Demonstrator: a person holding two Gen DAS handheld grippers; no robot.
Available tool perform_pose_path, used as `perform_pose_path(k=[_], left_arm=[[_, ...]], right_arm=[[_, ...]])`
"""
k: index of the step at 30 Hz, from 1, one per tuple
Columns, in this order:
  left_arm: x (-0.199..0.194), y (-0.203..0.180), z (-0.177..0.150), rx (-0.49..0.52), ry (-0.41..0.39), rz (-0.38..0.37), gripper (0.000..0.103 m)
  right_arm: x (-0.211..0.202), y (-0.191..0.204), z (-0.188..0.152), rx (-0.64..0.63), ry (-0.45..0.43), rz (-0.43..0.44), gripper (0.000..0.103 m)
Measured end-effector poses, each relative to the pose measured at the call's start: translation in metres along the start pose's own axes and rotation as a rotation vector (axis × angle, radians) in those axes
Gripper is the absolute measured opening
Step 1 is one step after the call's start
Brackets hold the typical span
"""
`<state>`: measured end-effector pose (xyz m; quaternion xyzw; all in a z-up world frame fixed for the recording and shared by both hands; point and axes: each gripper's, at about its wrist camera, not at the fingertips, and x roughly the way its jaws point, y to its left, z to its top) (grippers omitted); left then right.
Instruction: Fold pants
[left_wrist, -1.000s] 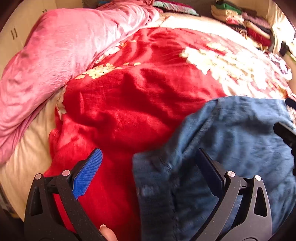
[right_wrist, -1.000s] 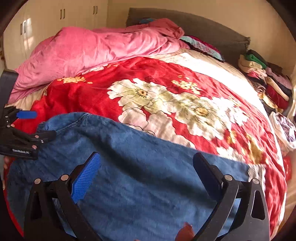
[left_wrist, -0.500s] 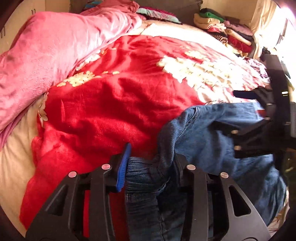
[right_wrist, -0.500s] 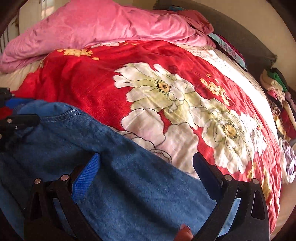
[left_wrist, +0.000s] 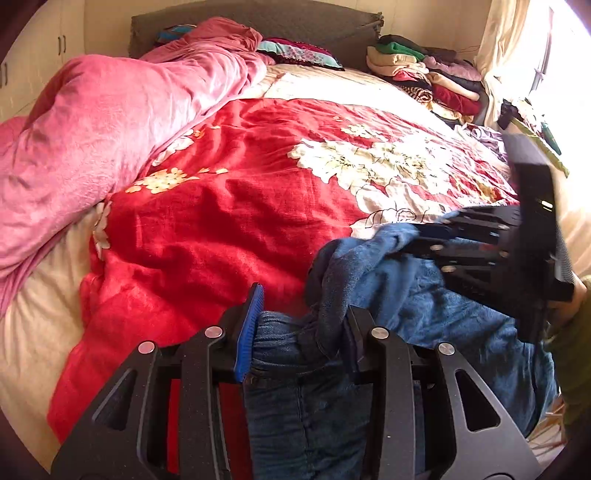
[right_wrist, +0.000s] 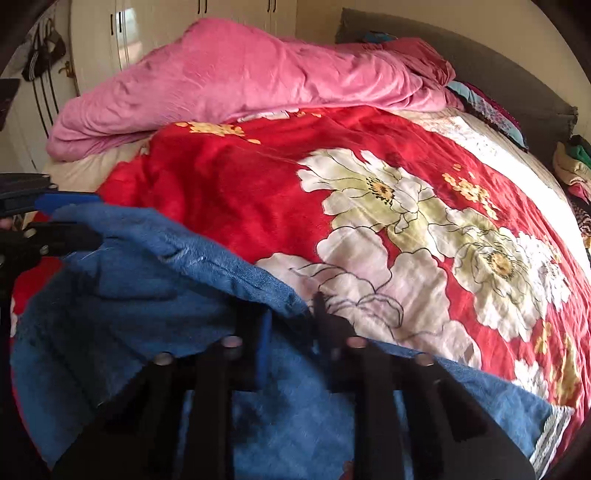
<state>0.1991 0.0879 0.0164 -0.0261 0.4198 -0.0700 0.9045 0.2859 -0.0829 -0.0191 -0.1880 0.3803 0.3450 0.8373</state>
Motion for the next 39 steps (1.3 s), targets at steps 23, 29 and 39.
perform_pose_path(k=[23,29,39], left_arm=[[-0.076,-0.023,-0.083,0.056,-0.056,-0.04,0.031],[-0.085,-0.019,-0.111,0.044,-0.041,-0.008,0.031],[-0.09,0.001,-0.138,-0.013,0.007,0.017,0.041]], right_arm=[[-0.15,0.093,-0.11,0.171,-0.151,0.047,0.011],[-0.156,0.135,-0.128,0.122,-0.113,0.094,0.011],[-0.131,0.171,-0.147,0.116,-0.013,0.153,0.011]])
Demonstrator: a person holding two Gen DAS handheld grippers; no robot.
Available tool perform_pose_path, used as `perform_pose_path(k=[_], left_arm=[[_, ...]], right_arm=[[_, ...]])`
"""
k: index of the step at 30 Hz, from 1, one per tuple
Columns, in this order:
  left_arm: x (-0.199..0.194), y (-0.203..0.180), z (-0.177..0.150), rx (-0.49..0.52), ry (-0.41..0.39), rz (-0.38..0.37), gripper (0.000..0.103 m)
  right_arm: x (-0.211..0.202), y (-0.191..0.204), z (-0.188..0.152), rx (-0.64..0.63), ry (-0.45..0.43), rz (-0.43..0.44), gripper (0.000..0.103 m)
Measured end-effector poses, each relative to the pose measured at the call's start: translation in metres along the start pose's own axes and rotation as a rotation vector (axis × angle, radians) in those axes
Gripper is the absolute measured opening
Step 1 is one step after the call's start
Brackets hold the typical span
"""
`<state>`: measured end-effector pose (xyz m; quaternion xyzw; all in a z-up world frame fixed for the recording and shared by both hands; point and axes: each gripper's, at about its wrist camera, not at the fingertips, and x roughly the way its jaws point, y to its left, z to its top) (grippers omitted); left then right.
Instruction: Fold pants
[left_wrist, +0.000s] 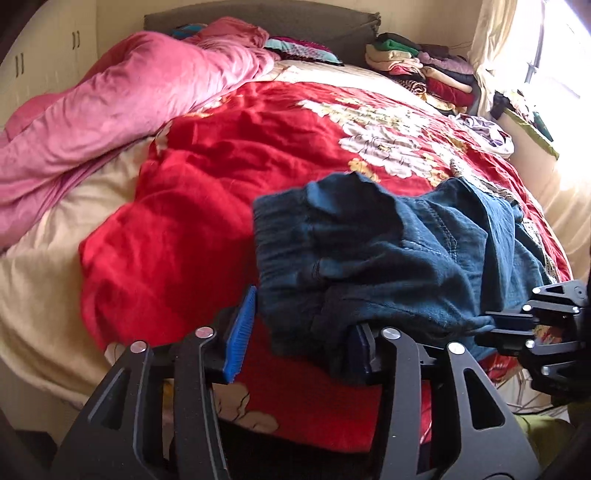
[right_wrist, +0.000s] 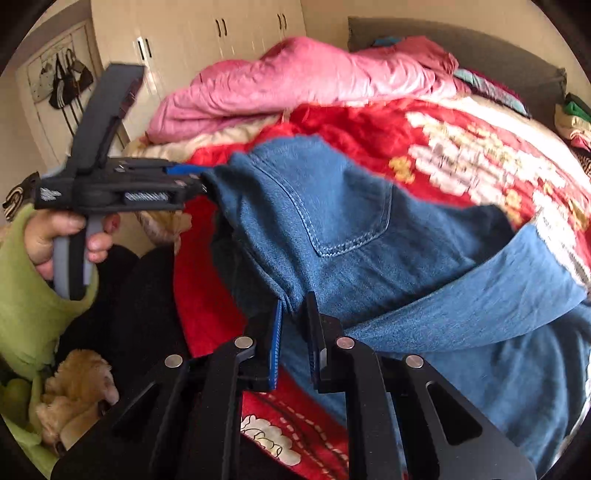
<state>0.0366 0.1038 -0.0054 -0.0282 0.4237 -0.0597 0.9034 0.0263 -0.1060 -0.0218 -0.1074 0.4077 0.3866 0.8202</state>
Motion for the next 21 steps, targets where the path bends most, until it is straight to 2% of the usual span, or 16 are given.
perform_pose_path(k=[3,9,14,16,21], left_arm=[[-0.005,0.009,-0.009,-0.018,0.014,0.009,0.048],[-0.026,0.014,-0.015,-0.034,0.0,0.012,0.048],[-0.047,0.0,-0.009,-0.002,-0.054,0.007,0.048],[-0.054,-0.006,-0.006,-0.001,-0.083,-0.021,0.048],[-0.036,-0.019,-0.001,0.011,-0.051,-0.037,0.045]], right_arm=[[0.007,0.002,-0.003,0.002,0.02,0.01,0.011],[0.013,0.008,-0.007,-0.016,0.034,0.021,0.012],[0.019,0.009,-0.009,-0.011,0.056,0.037,0.014],[0.021,0.01,-0.01,-0.014,0.066,0.035,0.014],[0.021,0.009,-0.013,-0.001,0.077,0.048,0.015]])
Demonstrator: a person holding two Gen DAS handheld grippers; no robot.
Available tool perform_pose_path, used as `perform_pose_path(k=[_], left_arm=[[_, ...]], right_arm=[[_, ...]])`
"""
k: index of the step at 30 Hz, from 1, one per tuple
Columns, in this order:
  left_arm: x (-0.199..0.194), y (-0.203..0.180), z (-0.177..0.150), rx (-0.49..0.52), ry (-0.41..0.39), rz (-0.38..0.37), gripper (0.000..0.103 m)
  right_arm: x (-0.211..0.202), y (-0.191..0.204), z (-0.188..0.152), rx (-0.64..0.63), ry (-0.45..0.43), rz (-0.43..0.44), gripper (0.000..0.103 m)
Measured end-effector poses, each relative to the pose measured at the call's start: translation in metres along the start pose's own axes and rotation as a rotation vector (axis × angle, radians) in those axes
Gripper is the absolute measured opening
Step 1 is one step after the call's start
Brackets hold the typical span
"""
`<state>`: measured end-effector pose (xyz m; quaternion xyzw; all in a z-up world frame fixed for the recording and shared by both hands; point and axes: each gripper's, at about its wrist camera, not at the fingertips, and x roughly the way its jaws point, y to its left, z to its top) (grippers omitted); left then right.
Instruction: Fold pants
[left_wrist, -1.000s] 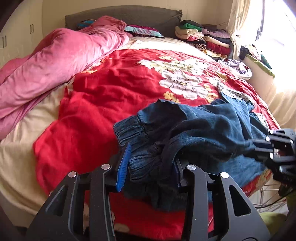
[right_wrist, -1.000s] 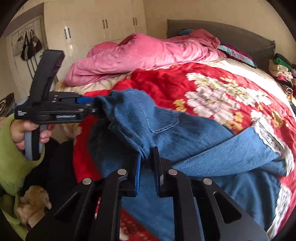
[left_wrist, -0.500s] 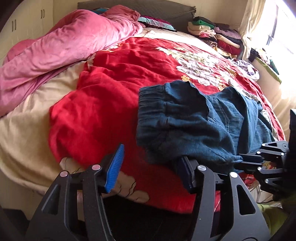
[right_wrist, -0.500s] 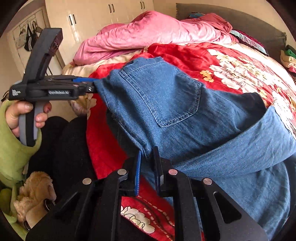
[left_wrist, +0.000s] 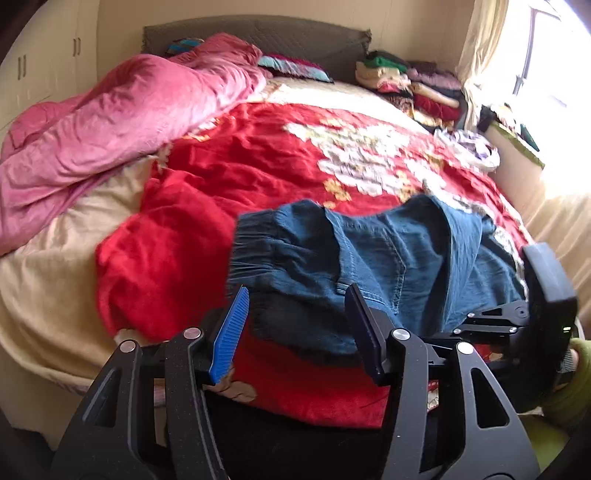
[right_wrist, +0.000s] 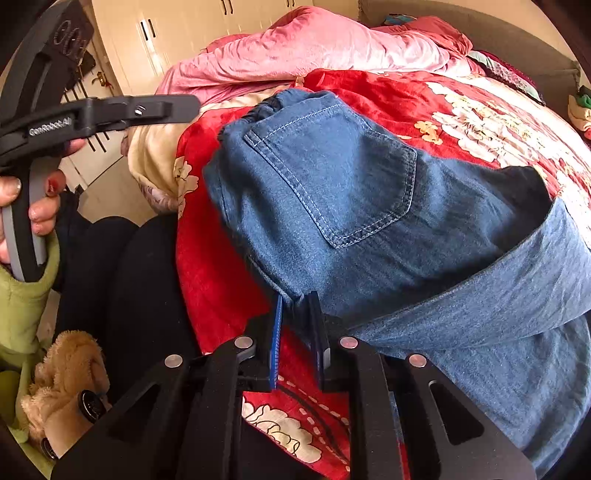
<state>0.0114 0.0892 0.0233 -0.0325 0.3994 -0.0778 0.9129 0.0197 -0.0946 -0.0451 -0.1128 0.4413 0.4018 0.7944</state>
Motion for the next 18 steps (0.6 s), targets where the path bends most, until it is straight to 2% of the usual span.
perform_pose_path(k=[3,9,11,18], left_arm=[[0.021,-0.012,0.0,0.024,0.04,-0.014,0.039],[0.058,-0.021,-0.007,0.068,0.131,0.041,0.038],[0.06,-0.021,-0.01,0.08,0.132,0.046,0.038],[0.06,-0.021,-0.012,0.084,0.132,0.047,0.038]], right_arm=[[-0.004,0.0,0.0,0.004,-0.002,0.006,0.015],[-0.026,-0.005,0.001,0.036,-0.037,0.018,0.016],[-0.036,-0.007,0.004,0.048,-0.065,0.012,0.022],[-0.036,-0.014,0.023,0.055,-0.096,-0.036,0.023]])
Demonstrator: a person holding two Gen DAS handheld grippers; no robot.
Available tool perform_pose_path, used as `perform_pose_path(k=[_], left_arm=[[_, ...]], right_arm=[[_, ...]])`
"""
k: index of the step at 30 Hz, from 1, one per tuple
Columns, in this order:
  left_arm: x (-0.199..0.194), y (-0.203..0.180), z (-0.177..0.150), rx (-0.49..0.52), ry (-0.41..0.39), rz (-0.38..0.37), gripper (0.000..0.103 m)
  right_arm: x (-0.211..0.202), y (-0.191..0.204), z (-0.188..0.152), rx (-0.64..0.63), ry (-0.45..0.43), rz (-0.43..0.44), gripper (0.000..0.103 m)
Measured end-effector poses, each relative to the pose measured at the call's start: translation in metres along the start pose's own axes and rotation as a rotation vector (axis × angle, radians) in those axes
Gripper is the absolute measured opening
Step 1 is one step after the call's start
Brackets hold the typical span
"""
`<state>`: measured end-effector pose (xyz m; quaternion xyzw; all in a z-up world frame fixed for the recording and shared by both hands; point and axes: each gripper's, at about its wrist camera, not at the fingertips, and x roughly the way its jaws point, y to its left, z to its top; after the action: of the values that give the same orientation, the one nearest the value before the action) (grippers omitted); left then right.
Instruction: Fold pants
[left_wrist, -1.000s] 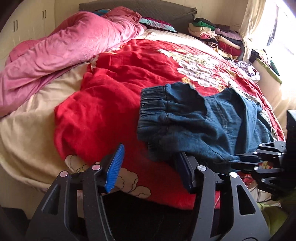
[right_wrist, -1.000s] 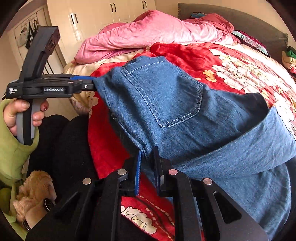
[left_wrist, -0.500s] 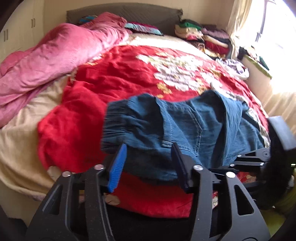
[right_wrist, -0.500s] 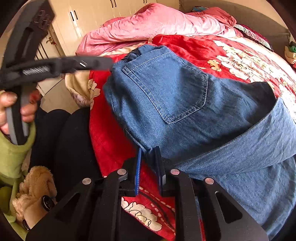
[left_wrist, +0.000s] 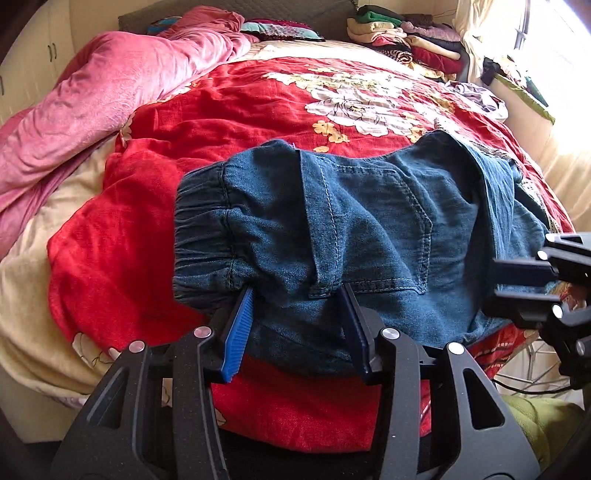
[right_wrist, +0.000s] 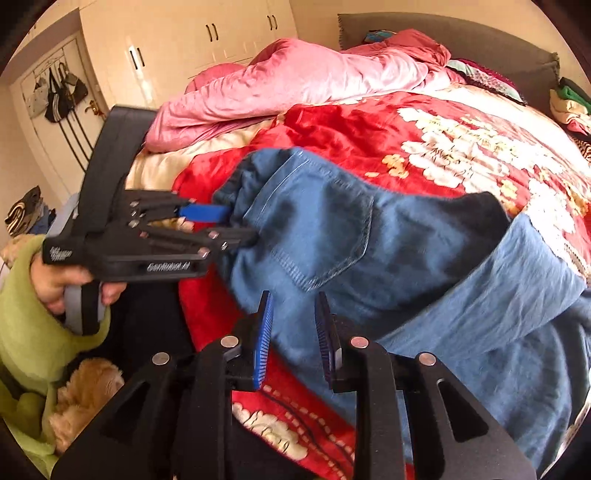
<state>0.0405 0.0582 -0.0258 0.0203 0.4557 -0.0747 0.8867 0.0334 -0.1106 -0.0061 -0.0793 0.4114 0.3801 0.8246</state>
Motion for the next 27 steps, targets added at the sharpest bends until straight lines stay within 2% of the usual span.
perform_pose_path(k=[2,7,9,18,20,21,27], left_arm=[[0.0,0.0,0.0,0.002,0.001,0.001,0.038],[0.0,-0.001,-0.001,-0.002,0.0,-0.004,0.038],[0.0,-0.002,-0.001,-0.002,0.001,-0.008,0.038],[0.0,0.0,-0.001,-0.003,0.0,-0.008,0.038],[-0.001,0.0,0.0,-0.004,-0.002,-0.008,0.038],[-0.001,0.0,0.0,-0.005,-0.002,-0.007,0.038],[-0.011,-0.004,0.003,-0.002,-0.011,-0.001,0.038]], right_arm=[[0.008,0.0,0.002,-0.003,0.014,-0.016,0.03],[0.038,-0.009,-0.006,0.035,0.133,-0.06,0.033],[0.046,-0.015,-0.011,0.069,0.151,-0.06,0.033],[0.03,-0.014,-0.013,0.08,0.102,-0.063,0.034],[0.023,-0.014,-0.012,0.078,0.084,-0.069,0.04],[0.02,-0.013,-0.011,0.077,0.077,-0.073,0.046],[0.002,-0.011,-0.007,0.069,0.031,-0.104,0.049]])
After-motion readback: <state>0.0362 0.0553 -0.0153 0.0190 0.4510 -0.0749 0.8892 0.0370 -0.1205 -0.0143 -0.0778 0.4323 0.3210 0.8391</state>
